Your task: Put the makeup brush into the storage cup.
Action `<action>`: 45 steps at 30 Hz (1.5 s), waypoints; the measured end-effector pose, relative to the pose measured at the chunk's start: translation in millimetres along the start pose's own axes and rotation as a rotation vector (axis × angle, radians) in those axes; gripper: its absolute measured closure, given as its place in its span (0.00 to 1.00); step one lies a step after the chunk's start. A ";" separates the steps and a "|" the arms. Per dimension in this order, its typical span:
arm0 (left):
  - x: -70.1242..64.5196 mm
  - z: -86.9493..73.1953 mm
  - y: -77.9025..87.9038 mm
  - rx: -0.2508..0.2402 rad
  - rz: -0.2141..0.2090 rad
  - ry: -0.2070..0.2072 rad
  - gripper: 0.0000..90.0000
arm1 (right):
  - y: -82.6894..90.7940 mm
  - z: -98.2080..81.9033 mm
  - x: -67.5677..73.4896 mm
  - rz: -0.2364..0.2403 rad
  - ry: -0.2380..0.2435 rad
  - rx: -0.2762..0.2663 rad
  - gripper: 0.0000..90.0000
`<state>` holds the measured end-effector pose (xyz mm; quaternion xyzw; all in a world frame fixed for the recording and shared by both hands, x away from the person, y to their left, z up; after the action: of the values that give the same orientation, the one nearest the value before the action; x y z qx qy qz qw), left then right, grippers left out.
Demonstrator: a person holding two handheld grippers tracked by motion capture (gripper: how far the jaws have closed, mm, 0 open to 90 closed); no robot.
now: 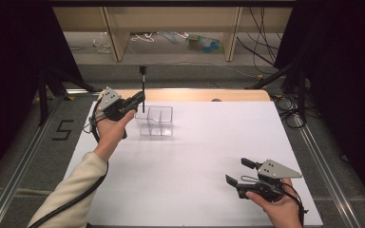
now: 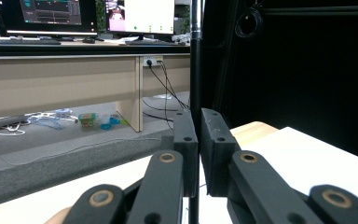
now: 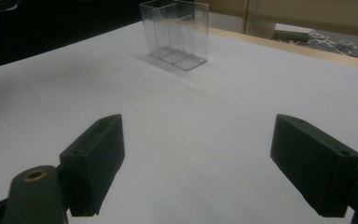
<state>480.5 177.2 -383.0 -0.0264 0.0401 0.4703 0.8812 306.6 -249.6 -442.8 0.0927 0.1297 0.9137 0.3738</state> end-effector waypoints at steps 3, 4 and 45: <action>-0.3 -0.5 -1.0 0.000 0.002 0.001 0.95 | 0.0 0.0 0.0 0.000 0.000 0.000 0.21; -0.3 -0.7 -1.5 -0.001 -0.002 0.002 0.95 | 0.1 0.0 0.0 0.000 -0.002 -0.001 0.21; 2.0 -0.8 -9.4 0.000 -0.003 0.003 0.95 | 0.1 -0.2 0.1 0.001 0.000 0.001 0.21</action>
<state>489.4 173.6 -383.9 -0.0271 0.0414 0.4689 0.8819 306.4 -249.7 -443.0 0.0930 0.1299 0.9138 0.3734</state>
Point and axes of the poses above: each handheld gripper's, and its own axes: y roughly backward along the jaws, z roughly out of its top, x roughly to its left, the point moved 1 cm from there along -y, roughly forward along the jaws, and after that the axes turned 5 degrees about -x, right-handed, at the moved point
